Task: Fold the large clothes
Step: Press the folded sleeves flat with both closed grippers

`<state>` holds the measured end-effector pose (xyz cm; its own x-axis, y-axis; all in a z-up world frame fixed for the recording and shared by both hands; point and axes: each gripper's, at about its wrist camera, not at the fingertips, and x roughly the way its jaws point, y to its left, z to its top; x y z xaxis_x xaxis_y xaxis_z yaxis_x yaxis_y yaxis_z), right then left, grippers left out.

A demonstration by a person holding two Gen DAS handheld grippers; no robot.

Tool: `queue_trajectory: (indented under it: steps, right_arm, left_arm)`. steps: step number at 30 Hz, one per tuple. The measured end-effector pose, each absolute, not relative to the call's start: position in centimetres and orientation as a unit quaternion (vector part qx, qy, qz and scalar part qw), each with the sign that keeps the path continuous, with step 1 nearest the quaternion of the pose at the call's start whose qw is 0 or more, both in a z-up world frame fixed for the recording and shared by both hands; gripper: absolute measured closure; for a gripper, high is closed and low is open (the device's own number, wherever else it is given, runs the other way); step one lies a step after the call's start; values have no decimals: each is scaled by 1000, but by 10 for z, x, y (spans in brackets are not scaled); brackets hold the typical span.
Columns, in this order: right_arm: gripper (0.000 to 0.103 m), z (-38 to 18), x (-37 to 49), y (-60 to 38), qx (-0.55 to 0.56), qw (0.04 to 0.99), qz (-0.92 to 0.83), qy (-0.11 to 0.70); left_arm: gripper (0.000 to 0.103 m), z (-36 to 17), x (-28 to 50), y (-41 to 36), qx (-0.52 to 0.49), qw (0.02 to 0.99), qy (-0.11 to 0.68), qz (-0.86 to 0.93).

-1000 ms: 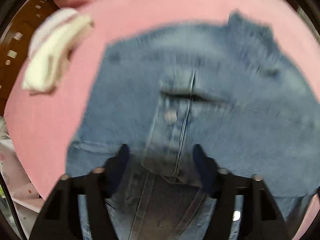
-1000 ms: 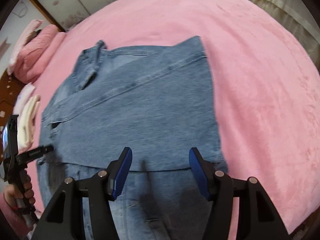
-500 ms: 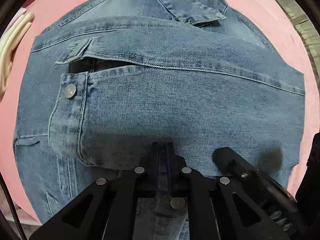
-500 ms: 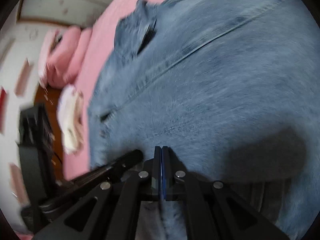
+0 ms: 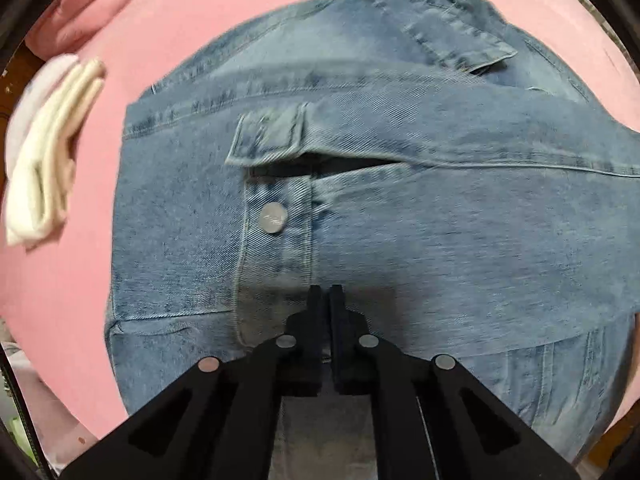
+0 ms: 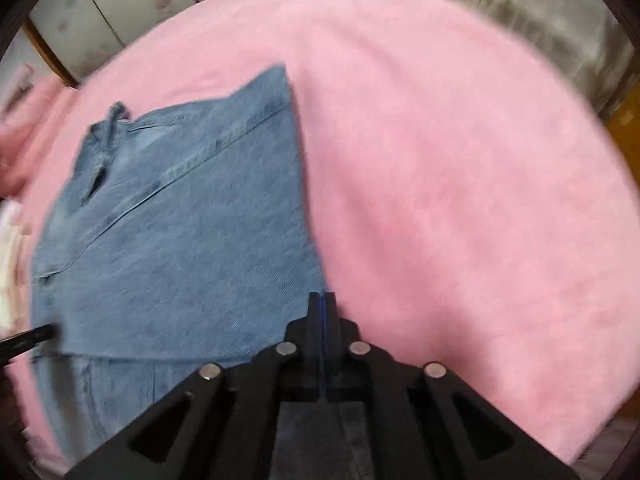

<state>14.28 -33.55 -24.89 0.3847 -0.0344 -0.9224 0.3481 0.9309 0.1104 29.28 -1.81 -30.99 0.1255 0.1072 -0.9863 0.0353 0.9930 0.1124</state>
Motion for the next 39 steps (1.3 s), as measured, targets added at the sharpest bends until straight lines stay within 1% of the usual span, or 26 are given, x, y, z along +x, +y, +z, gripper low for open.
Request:
queue_trajectory:
  steps: [3,5,7,8,11,13,16,17,18,19,20,22,23,25,26,28,30,32,35,37,39]
  right_arm:
    - [103,-227,153,-306,243,835,-12,493]
    - [103,-227,166,-272,283,824,61,487]
    - [103,-242,177,-235,326,797,108,497]
    - [103,-257,184,-215,365,769,129,509]
    - [103,-293,194,-186,421,724,130,531]
    - [103,-305,195,-184,415,728,107,535]
    - [103,-311,195,-224,444,741,72,499]
    - [103,-310,190,-252,453,751,28,480]
    - [103,-310,182,-283,463,758,-15,459]
    - [103,-308,173,-312,455,766,-72,448]
    - [103,-305,167,-332,444,774,-106,439]
    - [103,-293,160,-369,394,791,-167,437]
    - [103,-286,160,-384,364,800,-178,443]
    - [103,-276,162,-397,338,808,-172,451]
    - [103,-267,163,-398,330,816,-152,449]
    - [103,-253,165,-391,331,827,-99,443]
    - [103,-252,176,-366,347,822,-24,451]
    - [103,-262,188,-328,383,801,47,458]
    - [103,-293,210,-276,457,747,125,465]
    - [103,-309,228,-246,458,736,137,479]
    - [103,-320,245,-229,459,723,153,494]
  left_arm:
    - [101,-294,290,-36,-7,758,652,-12]
    - [101,-293,295,-47,-64,746,661,-36]
    - [101,-300,301,-55,-118,734,667,-41]
    - [101,-306,303,-56,-132,730,670,-34]
    - [101,-325,312,-53,-152,717,681,-11]
    - [100,-328,321,-49,-128,731,670,-8]
    - [100,-324,336,-28,18,767,637,83]
    - [102,-324,339,-20,40,769,629,103]
    - [102,-325,342,-5,17,772,629,88]
    - [102,-327,342,10,-28,769,635,67]
    - [102,-326,342,16,-44,768,636,56]
    - [102,-323,339,11,-23,770,635,53]
    - [102,-322,336,5,-5,770,636,57]
    - [102,-319,333,-4,1,761,646,59]
    - [102,-319,330,-13,-15,758,651,47]
    - [102,-313,323,-31,-86,755,649,-21]
    - [102,-309,316,-53,-117,754,644,-53]
    - [102,-312,315,-66,-133,752,642,-65]
    - [102,-315,334,-83,-166,756,631,-65]
    - [102,-315,354,-86,-167,763,622,-57]
    - [102,-320,366,-72,-152,773,615,-38]
